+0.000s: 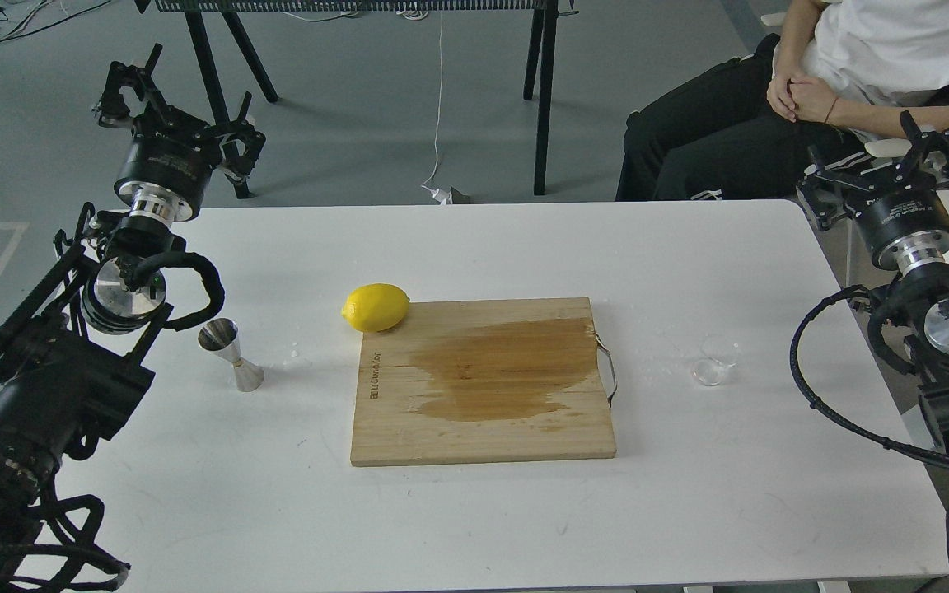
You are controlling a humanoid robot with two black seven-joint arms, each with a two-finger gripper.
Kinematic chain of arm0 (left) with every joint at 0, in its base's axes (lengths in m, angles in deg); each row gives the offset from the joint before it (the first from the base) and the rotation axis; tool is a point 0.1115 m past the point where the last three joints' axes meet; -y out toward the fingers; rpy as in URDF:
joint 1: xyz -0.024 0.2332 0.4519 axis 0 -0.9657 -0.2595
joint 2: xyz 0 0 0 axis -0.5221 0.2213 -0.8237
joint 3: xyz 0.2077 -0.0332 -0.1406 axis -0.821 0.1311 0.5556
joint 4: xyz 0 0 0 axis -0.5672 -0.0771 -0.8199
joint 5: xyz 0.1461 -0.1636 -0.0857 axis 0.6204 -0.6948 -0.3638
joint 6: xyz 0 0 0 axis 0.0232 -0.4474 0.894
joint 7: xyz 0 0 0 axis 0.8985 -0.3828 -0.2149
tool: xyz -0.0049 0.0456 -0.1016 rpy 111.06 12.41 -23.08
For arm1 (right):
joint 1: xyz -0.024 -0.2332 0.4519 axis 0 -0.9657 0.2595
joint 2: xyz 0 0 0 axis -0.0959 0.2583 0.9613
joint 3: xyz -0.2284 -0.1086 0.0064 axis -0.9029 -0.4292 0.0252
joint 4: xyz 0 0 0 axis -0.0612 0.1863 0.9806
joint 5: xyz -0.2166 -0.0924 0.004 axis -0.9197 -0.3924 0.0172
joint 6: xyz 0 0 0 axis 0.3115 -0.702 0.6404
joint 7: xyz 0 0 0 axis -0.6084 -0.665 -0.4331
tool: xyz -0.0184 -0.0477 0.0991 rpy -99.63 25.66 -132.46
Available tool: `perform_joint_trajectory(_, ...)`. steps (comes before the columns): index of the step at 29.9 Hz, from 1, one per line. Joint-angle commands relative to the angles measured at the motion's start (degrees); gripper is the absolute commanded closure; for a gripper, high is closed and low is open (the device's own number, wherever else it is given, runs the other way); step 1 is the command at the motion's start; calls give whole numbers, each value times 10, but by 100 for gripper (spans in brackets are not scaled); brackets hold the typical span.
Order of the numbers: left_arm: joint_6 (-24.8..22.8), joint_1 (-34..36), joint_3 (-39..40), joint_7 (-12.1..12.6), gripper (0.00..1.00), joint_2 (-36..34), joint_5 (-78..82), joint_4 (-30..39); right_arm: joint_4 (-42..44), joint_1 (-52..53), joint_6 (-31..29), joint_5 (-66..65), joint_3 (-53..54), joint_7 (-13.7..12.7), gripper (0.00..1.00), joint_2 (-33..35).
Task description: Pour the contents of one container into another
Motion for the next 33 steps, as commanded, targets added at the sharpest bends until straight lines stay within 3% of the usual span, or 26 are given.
perform_joint_trajectory(1, 0, 1, -2, 0, 0, -1, 0, 0, -2, 1, 0, 1, 4, 0, 0, 0)
perform_joint_trajectory(9, -6, -26, -4, 0, 0, -27, 0, 55, -1, 1, 0, 1, 5, 0, 0, 0)
perform_joint_trajectory(17, 14, -117, -9, 1, 0, -81, 9, 262, -1, 1, 0, 1, 5, 0, 0, 0)
perform_joint_trajectory(22, 19, -184, -2, -3, 0, -103, 9, 311, -1, -11, 0, 1, 5, 0, 0, 0)
perform_joint_trajectory(27, -15, -269, 3, -51, 0, -129, 56, 388, -1, -19, 0, 1, 5, 0, 0, 0)
perform_joint_trajectory(33, -18, -344, 6, -58, 0, -128, 81, 412, -15, -28, 0, 1, 4, 0, 0, 2)
